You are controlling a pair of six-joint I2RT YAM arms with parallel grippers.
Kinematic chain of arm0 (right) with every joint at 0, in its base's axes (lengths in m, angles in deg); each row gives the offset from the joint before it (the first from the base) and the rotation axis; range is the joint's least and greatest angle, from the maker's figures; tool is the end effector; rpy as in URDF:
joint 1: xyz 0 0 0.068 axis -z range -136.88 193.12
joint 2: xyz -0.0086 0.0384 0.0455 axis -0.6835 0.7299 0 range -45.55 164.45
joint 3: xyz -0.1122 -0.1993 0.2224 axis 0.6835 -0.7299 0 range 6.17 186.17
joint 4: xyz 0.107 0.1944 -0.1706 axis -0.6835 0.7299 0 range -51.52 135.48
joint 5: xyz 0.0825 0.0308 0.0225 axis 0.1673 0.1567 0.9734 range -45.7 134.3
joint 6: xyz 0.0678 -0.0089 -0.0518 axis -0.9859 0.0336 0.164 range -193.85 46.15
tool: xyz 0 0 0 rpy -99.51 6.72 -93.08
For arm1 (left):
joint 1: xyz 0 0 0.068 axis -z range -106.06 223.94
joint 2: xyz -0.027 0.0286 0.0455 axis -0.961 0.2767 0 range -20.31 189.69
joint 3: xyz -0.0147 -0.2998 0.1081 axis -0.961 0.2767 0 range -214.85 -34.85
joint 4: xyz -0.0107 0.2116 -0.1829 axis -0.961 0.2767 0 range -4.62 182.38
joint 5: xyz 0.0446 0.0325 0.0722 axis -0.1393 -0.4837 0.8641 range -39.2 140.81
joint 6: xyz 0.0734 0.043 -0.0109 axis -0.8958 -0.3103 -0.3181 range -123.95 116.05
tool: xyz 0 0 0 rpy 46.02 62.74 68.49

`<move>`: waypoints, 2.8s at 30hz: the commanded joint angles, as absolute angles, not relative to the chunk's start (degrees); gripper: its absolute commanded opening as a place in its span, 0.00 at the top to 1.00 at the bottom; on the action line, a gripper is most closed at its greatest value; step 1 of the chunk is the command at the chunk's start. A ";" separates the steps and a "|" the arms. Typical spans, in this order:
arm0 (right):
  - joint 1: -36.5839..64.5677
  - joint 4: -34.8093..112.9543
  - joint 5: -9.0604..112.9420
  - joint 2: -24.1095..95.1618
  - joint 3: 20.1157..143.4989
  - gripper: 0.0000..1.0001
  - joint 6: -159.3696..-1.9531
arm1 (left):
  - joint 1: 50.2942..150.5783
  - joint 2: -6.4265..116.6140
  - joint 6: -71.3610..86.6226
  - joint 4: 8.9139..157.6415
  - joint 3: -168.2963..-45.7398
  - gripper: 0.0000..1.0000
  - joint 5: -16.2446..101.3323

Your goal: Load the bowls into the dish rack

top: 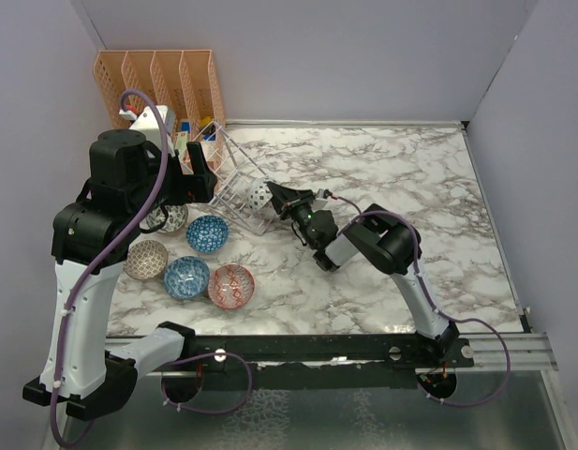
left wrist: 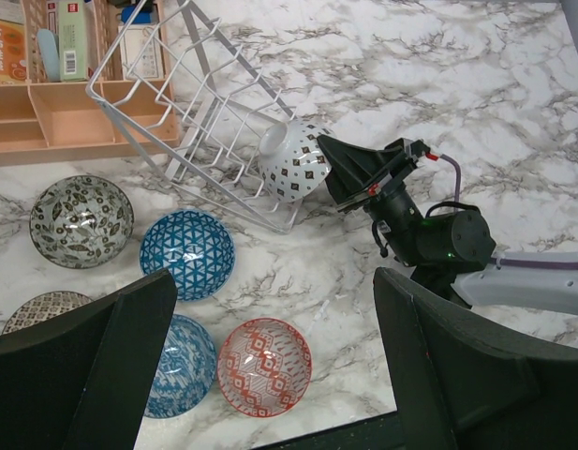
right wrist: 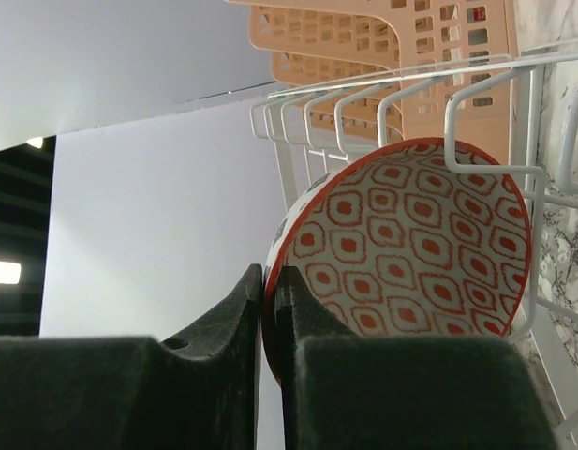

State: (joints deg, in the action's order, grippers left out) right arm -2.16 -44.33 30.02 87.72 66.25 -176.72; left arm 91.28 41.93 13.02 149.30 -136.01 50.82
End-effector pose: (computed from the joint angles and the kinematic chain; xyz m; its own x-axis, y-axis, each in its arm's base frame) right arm 0.3740 0.3511 0.1290 -0.5307 0.8067 0.2598 0.0007 -0.3061 0.9520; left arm 0.1706 -0.0533 0.5388 -0.4728 -0.1581 -0.8668 0.1670 0.9498 -0.2644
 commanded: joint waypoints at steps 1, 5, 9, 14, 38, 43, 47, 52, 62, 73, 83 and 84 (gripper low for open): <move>-2.53 -58.06 31.40 89.88 65.22 0.87 -178.22 | 91.41 41.40 12.56 148.08 -135.65 0.11 49.36; -2.54 -58.24 31.64 88.95 62.44 0.71 -179.52 | 91.41 41.55 12.81 147.80 -135.88 0.11 49.32; -1.87 -59.35 32.98 88.51 61.15 0.57 -180.37 | 91.34 41.67 13.16 147.58 -135.92 0.11 49.30; -0.65 -57.79 35.76 85.88 59.67 0.49 -178.98 | 91.35 41.82 13.59 147.23 -136.00 0.11 49.38; 2.21 -40.77 50.42 78.13 63.66 0.40 -173.34 | 91.36 41.43 14.93 146.05 -135.76 0.08 50.81; 2.25 -41.06 51.33 78.20 62.02 0.38 -174.29 | 91.39 41.63 15.10 145.85 -135.98 0.07 50.81; 2.34 -40.98 52.13 78.84 61.97 0.38 -174.83 | 91.40 41.90 15.19 146.15 -136.26 0.07 50.81; 2.69 -43.63 53.70 81.92 63.39 0.38 -175.38 | 91.36 42.01 15.54 146.46 -136.54 0.07 50.78; 2.97 -44.82 55.07 85.35 64.57 0.38 -176.94 | 91.35 42.09 16.41 146.64 -136.89 0.07 50.87; 3.38 -39.38 54.94 81.53 59.64 0.35 -175.81 | 91.37 42.09 16.57 146.92 -137.07 0.07 51.55; 3.82 -33.32 53.75 75.05 54.00 0.33 -172.05 | 91.37 42.09 16.29 147.05 -137.40 0.07 51.91; 3.83 -32.26 53.35 73.58 52.72 0.33 -171.33 | 91.34 42.09 16.20 147.11 -137.39 0.07 51.98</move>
State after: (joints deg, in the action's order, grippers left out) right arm 3.46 -35.96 54.21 79.76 56.17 -175.06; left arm 91.28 42.21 16.08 147.55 -136.04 50.44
